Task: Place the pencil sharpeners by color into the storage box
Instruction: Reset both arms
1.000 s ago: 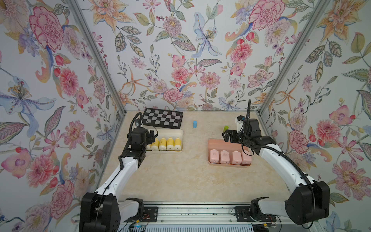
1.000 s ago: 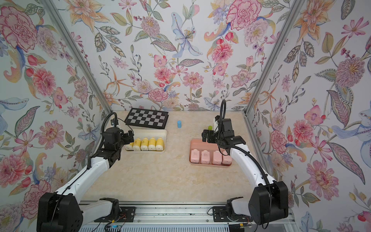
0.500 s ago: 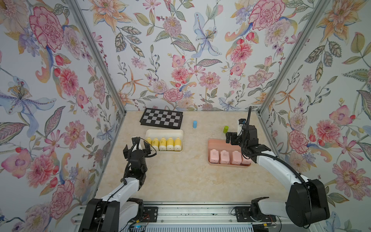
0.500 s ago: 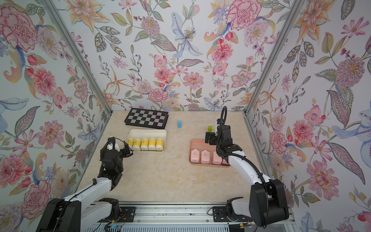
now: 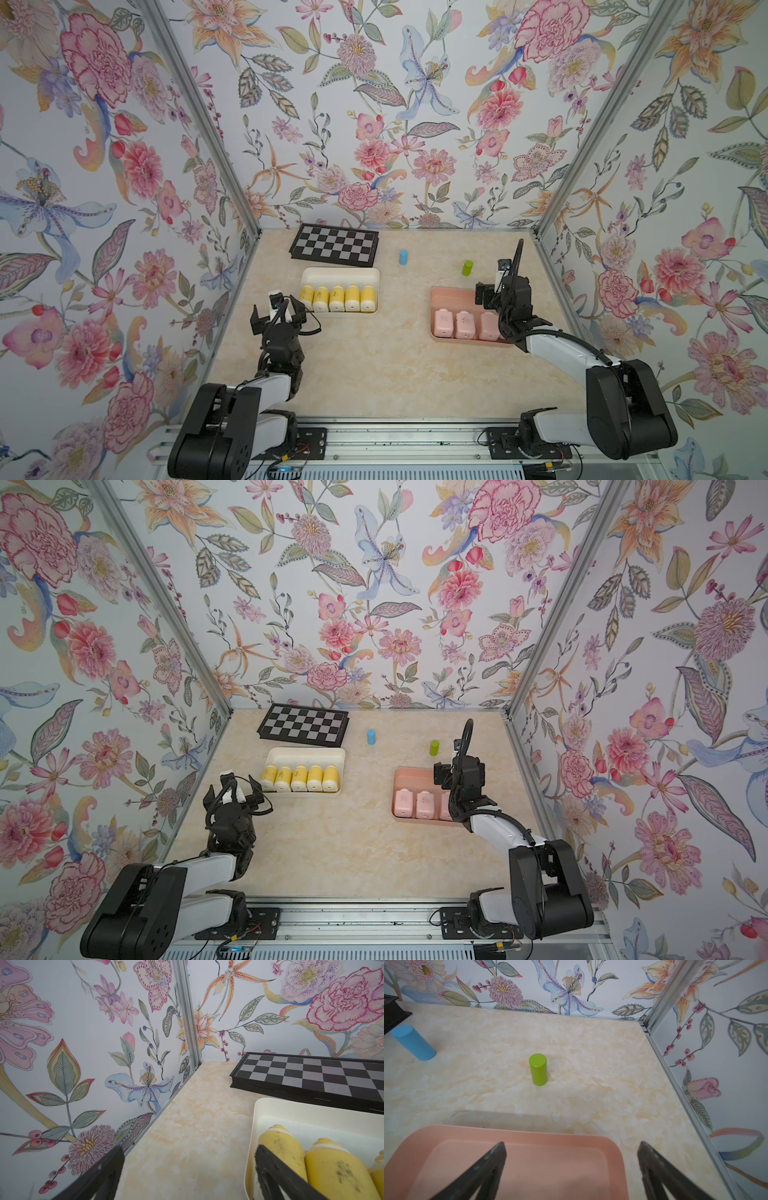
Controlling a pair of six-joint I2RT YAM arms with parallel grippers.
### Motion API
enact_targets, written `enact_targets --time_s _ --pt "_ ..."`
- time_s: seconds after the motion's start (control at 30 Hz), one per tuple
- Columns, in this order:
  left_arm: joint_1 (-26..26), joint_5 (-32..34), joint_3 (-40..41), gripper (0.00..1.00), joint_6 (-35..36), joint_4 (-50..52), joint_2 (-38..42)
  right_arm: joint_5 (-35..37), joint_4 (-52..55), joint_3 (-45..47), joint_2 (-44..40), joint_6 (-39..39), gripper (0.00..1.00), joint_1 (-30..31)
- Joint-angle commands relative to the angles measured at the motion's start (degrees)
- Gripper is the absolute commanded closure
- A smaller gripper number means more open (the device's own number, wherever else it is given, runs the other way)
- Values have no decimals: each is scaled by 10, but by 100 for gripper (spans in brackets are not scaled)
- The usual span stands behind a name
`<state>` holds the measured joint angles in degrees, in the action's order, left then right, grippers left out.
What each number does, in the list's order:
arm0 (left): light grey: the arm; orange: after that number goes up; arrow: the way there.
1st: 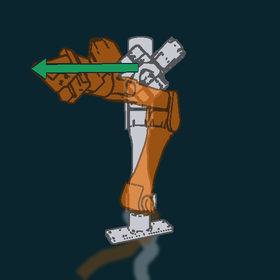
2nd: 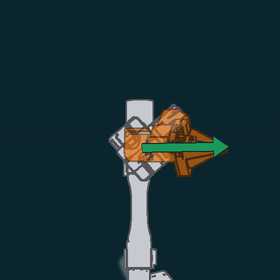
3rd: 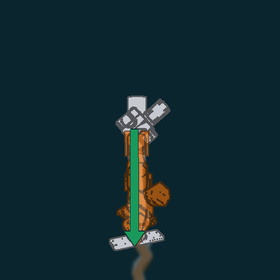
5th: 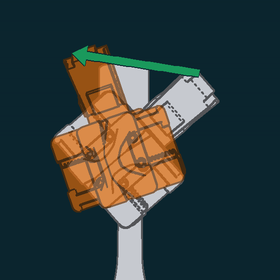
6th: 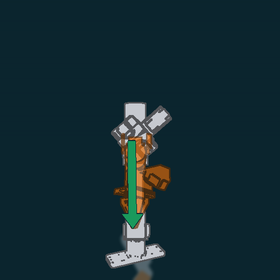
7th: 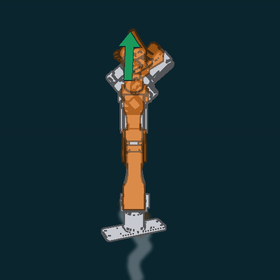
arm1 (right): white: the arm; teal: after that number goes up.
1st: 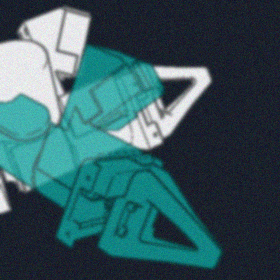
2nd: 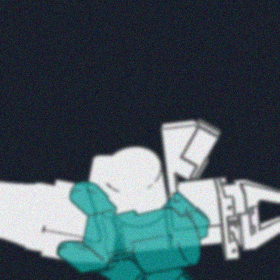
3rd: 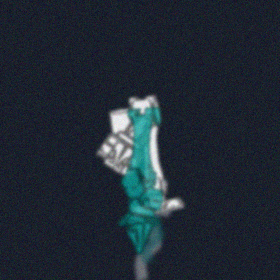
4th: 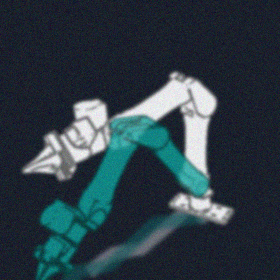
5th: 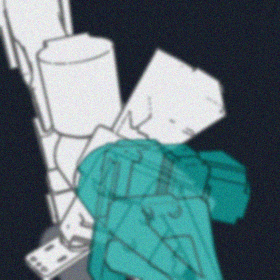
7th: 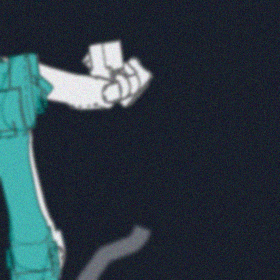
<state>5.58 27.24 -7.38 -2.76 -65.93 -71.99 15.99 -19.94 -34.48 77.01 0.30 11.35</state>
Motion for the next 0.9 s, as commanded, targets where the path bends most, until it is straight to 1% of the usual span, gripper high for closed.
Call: enact_targets --time_s 0.0,0.07,0.17,0.43,0.73,0.83,0.87 --pt "-12 -7 7 1 15 -77 -29 0 -54 23 -16 23 0 -18" --pt "-13 -8 9 1 13 -106 -47 -7 -72 38 -16 24 0 -27" --pt "-13 -36 9 1 8 -133 -64 -19 -118 65 -14 22 0 -42" --pt "-13 -39 43 0 10 -259 -127 -50 -184 93 -9 8 0 -75" --pt "-13 -67 37 1 16 -260 -142 -57 -237 114 -6 10 0 -81" --pt "-13 -65 41 1 17 -299 -171 -64 -251 124 -5 10 0 -85" --pt "-14 -66 46 1 20 -323 -194 -66 -256 127 -5 9 0 -86"
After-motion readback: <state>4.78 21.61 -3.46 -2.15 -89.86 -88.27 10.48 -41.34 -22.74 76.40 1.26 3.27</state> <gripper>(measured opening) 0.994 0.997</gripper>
